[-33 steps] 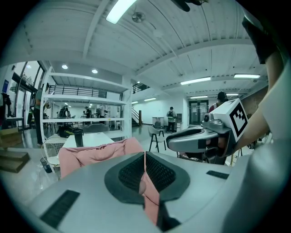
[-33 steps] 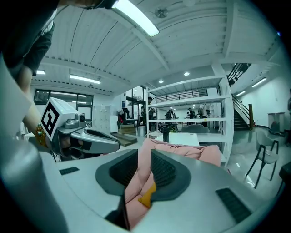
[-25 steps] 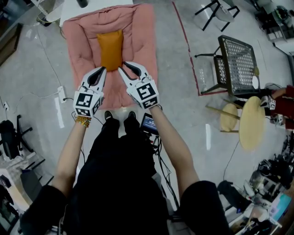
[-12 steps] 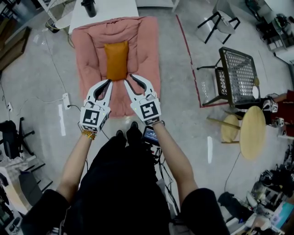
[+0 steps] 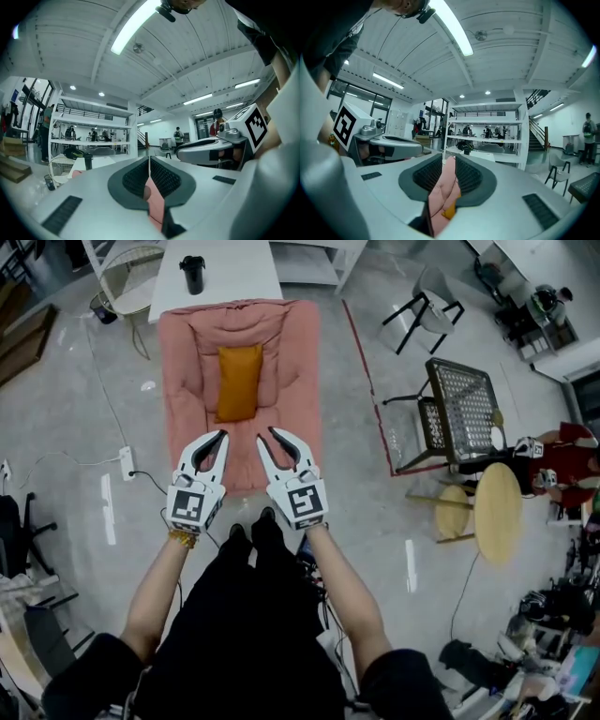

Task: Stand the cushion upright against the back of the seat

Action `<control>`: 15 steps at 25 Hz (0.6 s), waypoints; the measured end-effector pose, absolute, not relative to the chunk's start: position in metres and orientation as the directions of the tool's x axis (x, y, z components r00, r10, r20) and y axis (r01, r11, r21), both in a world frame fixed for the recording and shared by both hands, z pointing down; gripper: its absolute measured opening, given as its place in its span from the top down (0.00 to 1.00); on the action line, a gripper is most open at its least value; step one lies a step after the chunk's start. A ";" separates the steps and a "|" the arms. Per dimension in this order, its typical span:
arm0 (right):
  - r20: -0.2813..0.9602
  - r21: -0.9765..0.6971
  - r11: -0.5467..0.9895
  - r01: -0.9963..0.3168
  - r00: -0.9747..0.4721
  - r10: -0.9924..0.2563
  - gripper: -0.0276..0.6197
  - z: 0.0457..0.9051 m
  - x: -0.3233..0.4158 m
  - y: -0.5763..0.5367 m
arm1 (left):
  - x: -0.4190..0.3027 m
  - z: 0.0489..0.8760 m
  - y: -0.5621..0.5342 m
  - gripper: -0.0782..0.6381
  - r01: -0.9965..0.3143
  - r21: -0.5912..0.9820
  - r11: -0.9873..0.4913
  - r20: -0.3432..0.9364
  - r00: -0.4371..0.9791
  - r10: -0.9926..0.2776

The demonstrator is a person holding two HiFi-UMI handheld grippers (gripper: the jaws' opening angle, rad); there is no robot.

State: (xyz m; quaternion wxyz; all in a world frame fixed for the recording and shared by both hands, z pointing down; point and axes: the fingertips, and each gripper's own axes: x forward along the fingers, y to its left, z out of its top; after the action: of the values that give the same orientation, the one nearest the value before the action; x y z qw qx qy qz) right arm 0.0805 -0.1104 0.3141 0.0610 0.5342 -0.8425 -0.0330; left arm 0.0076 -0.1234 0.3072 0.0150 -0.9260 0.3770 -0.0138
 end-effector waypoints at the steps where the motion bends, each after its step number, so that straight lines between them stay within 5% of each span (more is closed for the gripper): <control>1: 0.067 0.117 0.423 -0.899 -0.417 -0.906 0.81 0.314 0.076 -0.104 | 0.004 0.310 -0.117 0.87 -0.696 -0.036 -0.717 0.017 0.717 -0.697; 15: 0.036 0.133 0.471 -0.872 -0.470 -0.882 0.81 0.312 0.068 -0.011 | 0.005 0.303 -0.019 0.87 -0.750 -0.071 -0.658 0.025 0.658 -0.753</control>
State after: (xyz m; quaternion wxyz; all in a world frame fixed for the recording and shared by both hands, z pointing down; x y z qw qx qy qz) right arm 0.0680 -0.0108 0.3123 0.0499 0.5122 -0.8561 -0.0479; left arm 0.0051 -0.0192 0.3029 0.0271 -0.9100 0.4129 -0.0259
